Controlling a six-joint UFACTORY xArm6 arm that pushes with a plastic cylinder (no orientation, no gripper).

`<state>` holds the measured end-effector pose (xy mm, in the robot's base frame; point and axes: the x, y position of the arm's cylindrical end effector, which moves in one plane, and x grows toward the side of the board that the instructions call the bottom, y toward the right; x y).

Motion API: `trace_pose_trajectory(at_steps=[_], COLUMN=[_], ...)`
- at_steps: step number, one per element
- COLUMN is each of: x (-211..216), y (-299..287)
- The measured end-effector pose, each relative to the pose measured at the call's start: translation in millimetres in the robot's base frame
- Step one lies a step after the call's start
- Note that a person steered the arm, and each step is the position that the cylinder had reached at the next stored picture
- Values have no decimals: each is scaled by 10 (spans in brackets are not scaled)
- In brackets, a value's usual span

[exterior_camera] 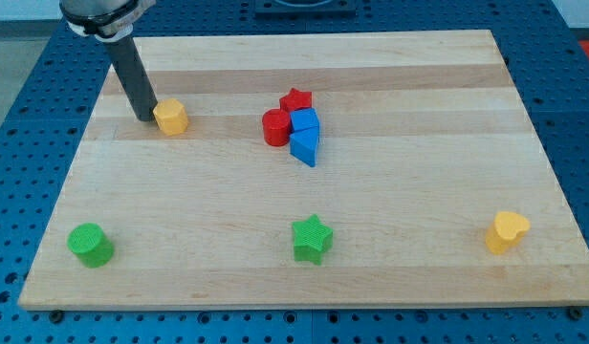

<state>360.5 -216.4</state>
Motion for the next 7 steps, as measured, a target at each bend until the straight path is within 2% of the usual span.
trace_pose_trajectory(at_steps=[2,5,7], x=[-116,-49,349], y=[183,801,842])
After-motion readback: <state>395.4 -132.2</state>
